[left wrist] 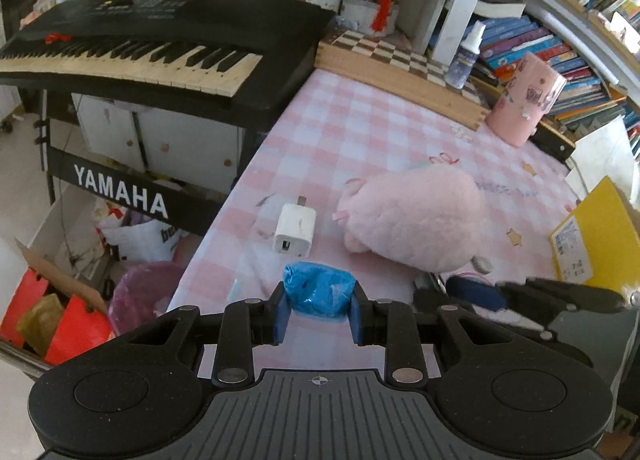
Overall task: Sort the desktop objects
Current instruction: 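Close the left tool on the blue plastic piece while the right tool closes on the binder clip, then carry the blue piece in the left tool and binder clip in the right tool over the yellow box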
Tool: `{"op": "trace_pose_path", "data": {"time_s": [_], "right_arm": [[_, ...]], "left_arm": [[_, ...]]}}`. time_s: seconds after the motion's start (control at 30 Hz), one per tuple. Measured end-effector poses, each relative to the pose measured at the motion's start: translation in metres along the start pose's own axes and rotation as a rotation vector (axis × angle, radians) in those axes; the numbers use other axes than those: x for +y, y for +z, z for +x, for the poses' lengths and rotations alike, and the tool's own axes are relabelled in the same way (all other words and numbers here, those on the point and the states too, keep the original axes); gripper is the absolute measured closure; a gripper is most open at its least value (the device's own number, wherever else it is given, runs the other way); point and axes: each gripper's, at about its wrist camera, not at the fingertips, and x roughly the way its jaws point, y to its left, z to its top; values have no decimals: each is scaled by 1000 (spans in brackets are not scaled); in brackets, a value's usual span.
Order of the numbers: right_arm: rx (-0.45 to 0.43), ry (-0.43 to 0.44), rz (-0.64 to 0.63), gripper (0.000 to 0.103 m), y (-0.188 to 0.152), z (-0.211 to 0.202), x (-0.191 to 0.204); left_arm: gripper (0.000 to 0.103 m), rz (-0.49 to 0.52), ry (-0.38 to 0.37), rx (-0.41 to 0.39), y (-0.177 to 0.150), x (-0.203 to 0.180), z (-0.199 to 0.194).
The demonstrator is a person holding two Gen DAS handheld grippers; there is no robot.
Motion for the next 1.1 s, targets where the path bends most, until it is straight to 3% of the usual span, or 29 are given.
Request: {"op": "trace_pose_path", "data": {"time_s": [0.3,0.83,1.1], "right_arm": [[-29,-41,17,78,-11,-44,-2],[-165,-130,95,78,-36,-142,25],[-191,-170,128,78,-68,-179,52]], "left_arm": [[75,15,-69,-48,-5,-5,-24],[75,64,-192,-172,-43,-2,-109],[75,81,-245,-157,-79,3,-138]]}}
